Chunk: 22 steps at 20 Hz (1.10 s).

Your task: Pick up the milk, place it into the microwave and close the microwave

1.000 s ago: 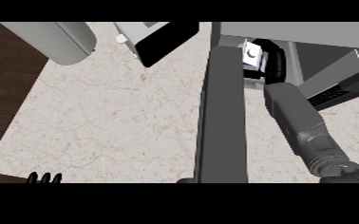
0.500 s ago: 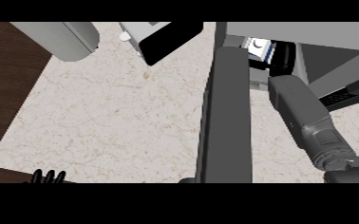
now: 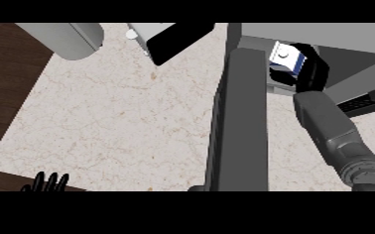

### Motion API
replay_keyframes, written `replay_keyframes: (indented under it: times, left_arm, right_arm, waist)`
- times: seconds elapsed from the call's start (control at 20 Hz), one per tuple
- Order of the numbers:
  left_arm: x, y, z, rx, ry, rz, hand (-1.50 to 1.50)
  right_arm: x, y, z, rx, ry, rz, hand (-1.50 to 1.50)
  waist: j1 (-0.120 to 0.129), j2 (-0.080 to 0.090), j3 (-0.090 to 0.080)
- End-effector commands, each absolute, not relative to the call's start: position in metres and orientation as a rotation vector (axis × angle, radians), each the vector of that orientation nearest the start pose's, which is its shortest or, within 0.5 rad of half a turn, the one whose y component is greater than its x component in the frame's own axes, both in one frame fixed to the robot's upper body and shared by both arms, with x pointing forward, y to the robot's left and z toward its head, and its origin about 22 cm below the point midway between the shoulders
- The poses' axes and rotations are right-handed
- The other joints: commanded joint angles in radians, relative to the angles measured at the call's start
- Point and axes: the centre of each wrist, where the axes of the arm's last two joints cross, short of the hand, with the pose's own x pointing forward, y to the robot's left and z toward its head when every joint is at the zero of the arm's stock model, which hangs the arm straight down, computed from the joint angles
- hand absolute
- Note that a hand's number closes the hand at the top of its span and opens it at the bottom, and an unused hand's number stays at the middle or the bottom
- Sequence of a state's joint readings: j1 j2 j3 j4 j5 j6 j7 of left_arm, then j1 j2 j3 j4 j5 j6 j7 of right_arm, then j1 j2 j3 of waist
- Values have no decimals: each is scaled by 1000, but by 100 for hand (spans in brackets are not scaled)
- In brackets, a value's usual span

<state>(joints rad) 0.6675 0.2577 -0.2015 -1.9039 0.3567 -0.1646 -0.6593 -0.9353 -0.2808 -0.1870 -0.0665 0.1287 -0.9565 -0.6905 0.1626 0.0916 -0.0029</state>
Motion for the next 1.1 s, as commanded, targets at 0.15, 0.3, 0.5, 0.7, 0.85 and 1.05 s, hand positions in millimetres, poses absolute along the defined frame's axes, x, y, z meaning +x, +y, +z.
replay_keyframes:
  times: [0.15, 0.3, 0.5, 0.7, 0.85, 1.05]
  left_arm:
    - [82, 266, -14, -254, -1901, 103, -150]
    - [87, 271, -15, -243, -1897, 103, -150]
    - [84, 268, -19, -239, -1891, 122, -150]
    - [88, 269, -15, -249, -1906, 105, -150]
    - [90, 266, -18, -240, -1911, 102, -150]
    - [88, 267, -17, -218, -1922, 112, -150]
  right_arm:
    - [377, -295, -47, -1514, -1367, 204, -150]
    - [408, -242, -20, -1212, -1653, 441, -150]
    - [409, -230, -20, -1120, -1684, 488, -150]
    - [413, -209, -16, -1042, -1709, 507, -150]
    - [409, -198, -23, -953, -1733, 548, -150]
    - [412, -190, -19, -842, -1747, 483, -150]
  waist:
    - [31, 4, 0]
    - [43, -12, 10]
    - [37, -12, 11]
    - [38, -12, 12]
    - [19, -17, 11]
    - [12, -21, 12]
